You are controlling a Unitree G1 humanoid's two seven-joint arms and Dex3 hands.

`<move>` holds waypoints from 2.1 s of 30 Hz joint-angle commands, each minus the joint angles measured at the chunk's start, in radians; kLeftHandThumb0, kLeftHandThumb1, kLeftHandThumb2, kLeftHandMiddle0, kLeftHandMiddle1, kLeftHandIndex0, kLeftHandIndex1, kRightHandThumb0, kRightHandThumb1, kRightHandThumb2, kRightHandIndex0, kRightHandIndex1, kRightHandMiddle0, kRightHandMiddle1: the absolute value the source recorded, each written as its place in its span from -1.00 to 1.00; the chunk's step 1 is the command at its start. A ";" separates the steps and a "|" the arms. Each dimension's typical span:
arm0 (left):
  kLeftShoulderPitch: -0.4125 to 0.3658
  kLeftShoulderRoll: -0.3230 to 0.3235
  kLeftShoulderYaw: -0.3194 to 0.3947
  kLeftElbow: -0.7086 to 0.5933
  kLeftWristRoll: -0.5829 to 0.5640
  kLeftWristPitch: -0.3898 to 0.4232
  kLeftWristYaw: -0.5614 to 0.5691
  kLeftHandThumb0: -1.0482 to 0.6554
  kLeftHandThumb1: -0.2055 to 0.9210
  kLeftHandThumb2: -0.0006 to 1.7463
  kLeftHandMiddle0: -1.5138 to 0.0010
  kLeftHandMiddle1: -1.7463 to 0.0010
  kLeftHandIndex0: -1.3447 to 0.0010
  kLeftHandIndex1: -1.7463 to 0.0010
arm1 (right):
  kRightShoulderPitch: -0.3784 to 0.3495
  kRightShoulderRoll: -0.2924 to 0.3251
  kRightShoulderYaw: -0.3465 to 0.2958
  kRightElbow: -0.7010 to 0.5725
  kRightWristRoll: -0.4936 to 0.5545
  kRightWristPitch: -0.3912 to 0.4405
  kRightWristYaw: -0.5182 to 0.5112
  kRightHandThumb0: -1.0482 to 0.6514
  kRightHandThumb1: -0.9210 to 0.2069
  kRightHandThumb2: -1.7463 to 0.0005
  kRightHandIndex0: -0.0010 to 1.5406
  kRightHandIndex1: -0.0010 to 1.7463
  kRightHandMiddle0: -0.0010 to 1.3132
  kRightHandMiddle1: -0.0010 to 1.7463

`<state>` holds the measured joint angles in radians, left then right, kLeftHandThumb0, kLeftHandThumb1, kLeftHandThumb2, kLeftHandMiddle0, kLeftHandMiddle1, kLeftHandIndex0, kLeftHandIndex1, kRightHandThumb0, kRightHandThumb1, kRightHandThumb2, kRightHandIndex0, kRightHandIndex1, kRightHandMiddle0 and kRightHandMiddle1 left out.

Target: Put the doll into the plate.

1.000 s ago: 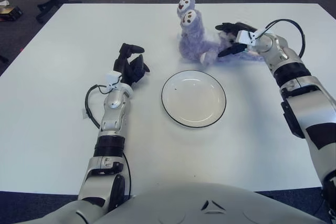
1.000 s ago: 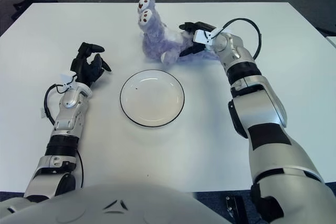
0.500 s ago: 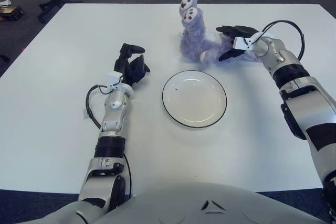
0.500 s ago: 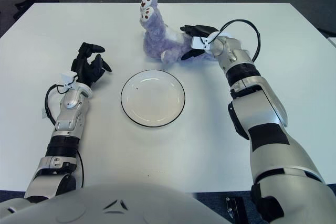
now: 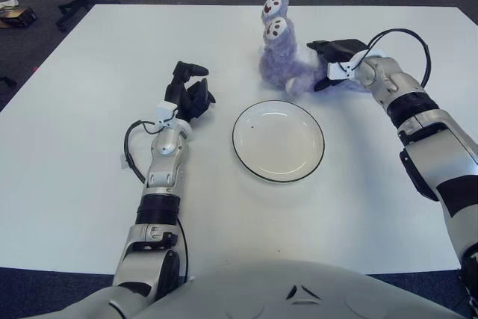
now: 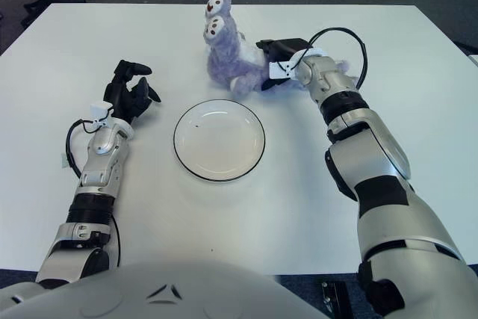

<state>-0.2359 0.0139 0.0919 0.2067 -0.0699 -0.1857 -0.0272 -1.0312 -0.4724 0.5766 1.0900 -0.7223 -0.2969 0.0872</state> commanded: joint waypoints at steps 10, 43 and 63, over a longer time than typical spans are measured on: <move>0.034 -0.009 -0.007 0.021 0.009 -0.017 0.015 -0.20 0.78 -0.23 -0.07 -1.00 0.58 -1.00 | 0.035 -0.010 0.037 0.040 -0.042 0.052 -0.035 -0.10 -0.68 0.99 -0.36 0.41 -0.40 -0.94; 0.028 -0.009 -0.007 0.026 0.008 -0.022 0.016 -0.19 0.79 -0.24 -0.08 -1.00 0.59 -1.00 | 0.085 -0.017 -0.081 0.093 0.033 -0.056 -0.315 0.73 -0.20 -0.28 -0.37 1.00 -0.12 1.00; 0.013 -0.009 -0.002 0.054 0.005 -0.033 0.016 -0.19 0.80 -0.24 -0.09 -1.00 0.59 -1.00 | 0.077 -0.062 -0.176 0.065 0.137 -0.193 -0.163 0.73 -0.20 -0.28 -0.37 1.00 -0.14 1.00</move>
<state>-0.2462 0.0108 0.0870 0.2261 -0.0684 -0.2069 -0.0194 -0.9647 -0.5099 0.4248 1.1622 -0.6224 -0.4540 -0.1109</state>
